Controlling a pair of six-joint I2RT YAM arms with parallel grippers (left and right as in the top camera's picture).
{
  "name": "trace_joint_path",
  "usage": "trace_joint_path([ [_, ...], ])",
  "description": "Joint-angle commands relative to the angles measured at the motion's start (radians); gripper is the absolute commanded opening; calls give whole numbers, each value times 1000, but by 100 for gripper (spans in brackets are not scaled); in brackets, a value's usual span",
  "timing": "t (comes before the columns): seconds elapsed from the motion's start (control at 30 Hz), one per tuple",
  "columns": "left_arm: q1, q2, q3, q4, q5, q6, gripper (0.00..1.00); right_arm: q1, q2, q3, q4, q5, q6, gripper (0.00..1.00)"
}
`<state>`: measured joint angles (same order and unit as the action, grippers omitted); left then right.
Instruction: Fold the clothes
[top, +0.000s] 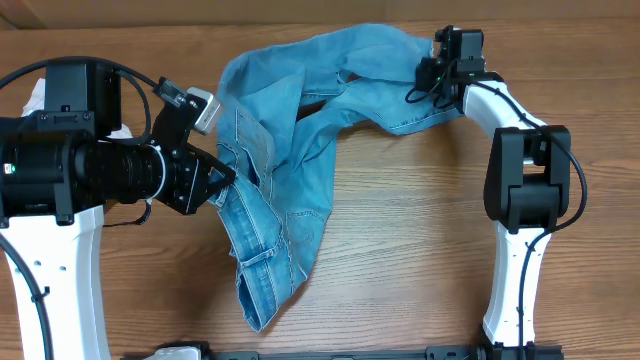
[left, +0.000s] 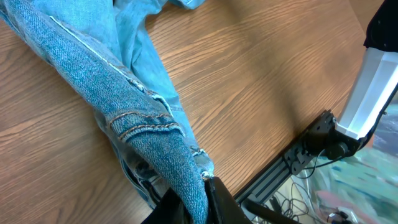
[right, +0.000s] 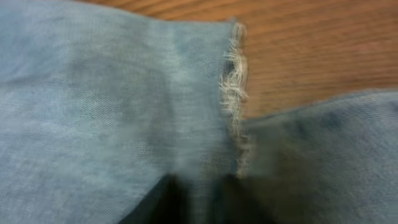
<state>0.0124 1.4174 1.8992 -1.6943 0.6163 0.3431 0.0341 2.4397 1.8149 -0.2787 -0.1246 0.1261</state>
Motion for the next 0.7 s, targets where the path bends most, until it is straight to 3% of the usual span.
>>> trace_joint_path([
  [0.0, -7, -19, 2, 5, 10, -8, 13, 22, 31, -17, -26, -8, 8, 7],
  [0.23, -6, -19, 2, 65, -130, -56, 12, -1, -80, 46, -91, -6, 8, 4],
  [0.4, 2, -17, 2, 207, -414, -185, 9, -56, -211, 224, -277, 59, 9, 4],
  [0.5, 44, -8, 2, 371, -585, -272, 8, -113, -295, 352, -423, 135, 11, 4],
  [0.67, 137, 19, 2, 740, -544, -280, 6, -214, -398, 497, -599, 158, 65, 4],
])
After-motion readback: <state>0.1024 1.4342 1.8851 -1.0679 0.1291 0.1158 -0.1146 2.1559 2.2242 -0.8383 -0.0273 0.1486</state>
